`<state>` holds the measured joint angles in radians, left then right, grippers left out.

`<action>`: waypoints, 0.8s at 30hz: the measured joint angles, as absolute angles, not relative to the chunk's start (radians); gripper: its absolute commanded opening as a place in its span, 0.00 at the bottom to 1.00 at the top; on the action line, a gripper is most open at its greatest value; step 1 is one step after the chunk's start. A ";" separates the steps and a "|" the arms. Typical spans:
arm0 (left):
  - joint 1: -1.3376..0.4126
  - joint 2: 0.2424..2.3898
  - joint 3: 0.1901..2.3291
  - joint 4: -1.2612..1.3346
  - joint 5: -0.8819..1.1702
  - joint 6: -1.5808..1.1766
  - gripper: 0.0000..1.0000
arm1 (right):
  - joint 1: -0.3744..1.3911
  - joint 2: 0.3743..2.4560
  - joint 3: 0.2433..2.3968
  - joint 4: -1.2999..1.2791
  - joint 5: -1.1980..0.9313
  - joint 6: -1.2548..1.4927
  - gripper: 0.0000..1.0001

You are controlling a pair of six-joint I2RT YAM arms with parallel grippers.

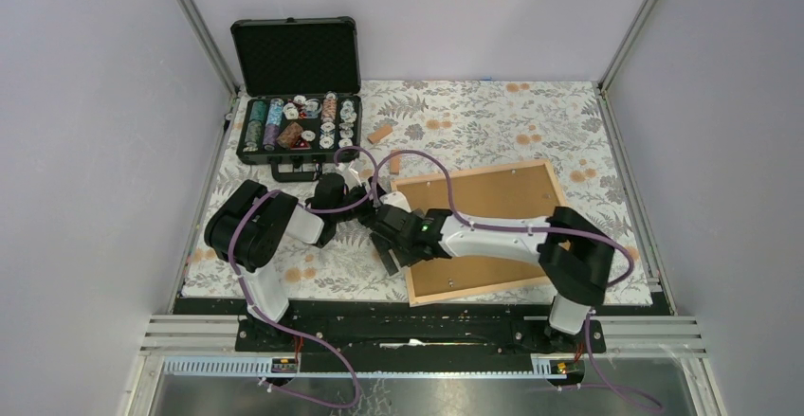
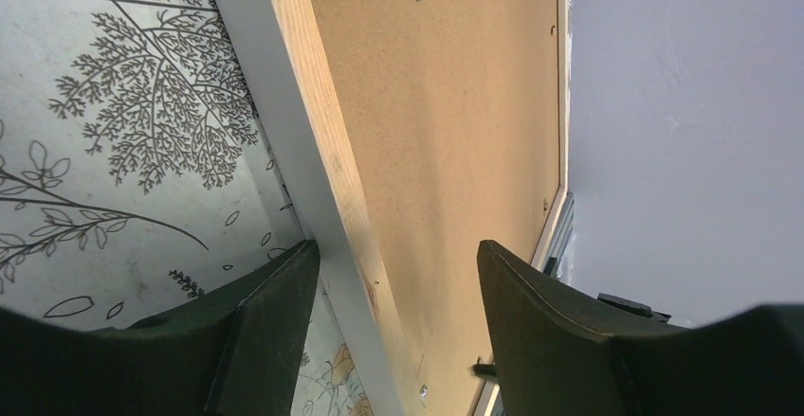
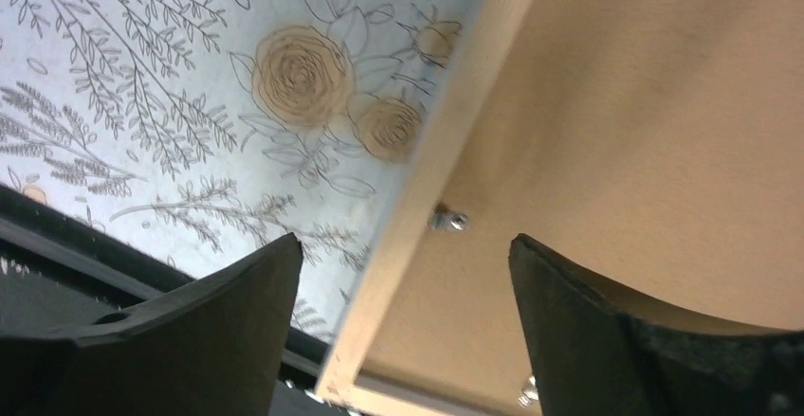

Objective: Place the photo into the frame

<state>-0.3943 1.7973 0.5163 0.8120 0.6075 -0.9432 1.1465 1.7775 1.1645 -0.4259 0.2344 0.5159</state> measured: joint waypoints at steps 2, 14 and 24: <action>-0.394 1.797 0.516 0.815 0.609 -0.944 0.69 | 1.147 1.731 1.163 -0.460 0.247 0.487 0.91; -0.397 1.793 0.507 0.849 0.622 -0.945 0.87 | 1.169 1.328 0.890 -0.495 0.080 0.108 0.67; -0.398 1.726 0.395 0.943 0.601 -0.948 0.91 | 1.212 1.441 0.885 -0.488 -0.022 -0.065 0.66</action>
<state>-0.3985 1.7264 0.3946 0.9428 0.6006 -0.9482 1.2121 1.4410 0.8852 -0.4885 -0.0216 -0.0647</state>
